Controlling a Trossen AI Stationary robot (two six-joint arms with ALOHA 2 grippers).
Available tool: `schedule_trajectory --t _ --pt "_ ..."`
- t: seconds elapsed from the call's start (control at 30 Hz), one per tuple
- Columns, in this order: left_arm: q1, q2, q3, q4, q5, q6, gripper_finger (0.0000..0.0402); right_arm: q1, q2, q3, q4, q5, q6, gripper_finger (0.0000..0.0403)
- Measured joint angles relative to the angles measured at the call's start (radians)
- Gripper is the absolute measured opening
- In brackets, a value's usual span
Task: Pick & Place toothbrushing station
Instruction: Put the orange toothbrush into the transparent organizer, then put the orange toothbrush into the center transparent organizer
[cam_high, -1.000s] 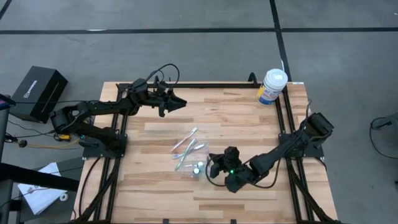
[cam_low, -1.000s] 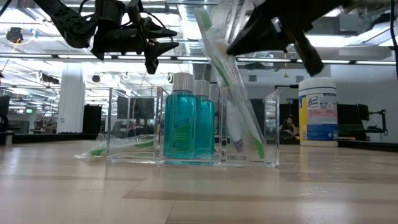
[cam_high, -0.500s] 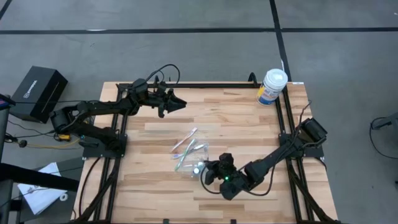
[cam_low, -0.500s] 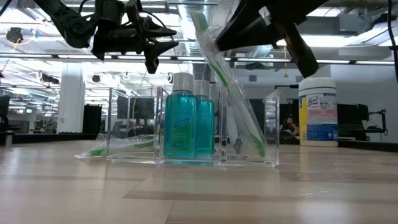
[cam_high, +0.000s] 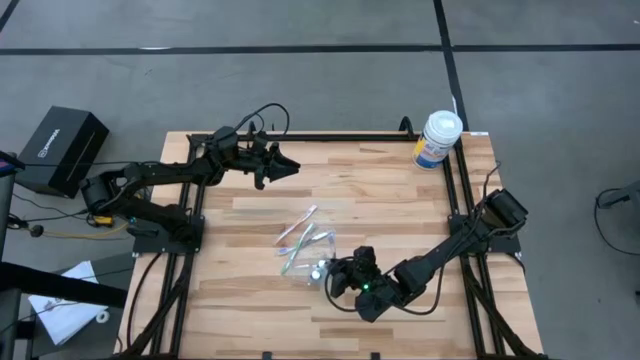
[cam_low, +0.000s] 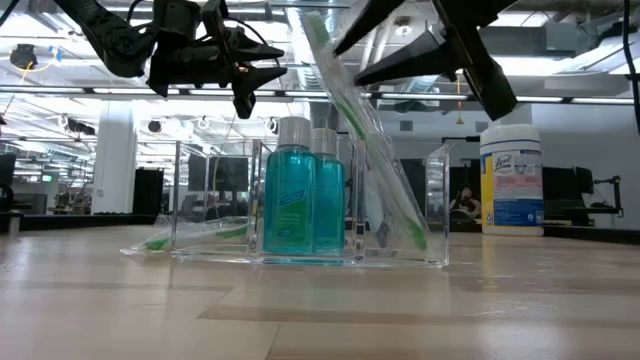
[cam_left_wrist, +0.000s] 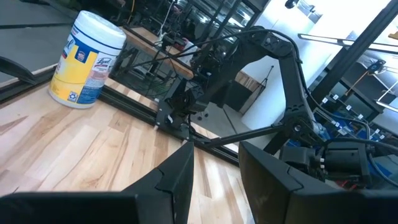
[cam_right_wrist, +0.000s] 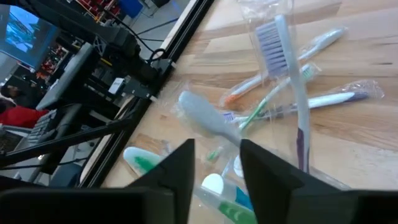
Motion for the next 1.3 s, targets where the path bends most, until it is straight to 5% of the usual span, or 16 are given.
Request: schedule_trajectory --t 0.4,0.83,1.3 --pt "0.0 0.0 0.0 0.0 0.0 -0.001 0.0122 0.0 0.0 0.069 -0.027 -0.003 -0.059 0.022" --pt "0.0 0.0 0.0 0.0 -0.001 -0.001 0.0122 0.007 -0.065 0.166 -0.219 0.015 -0.096 0.0205" --pt "0.0 0.0 0.0 0.01 0.018 -0.005 0.0122 -0.031 -0.307 0.17 -0.215 0.162 -0.444 0.0195"
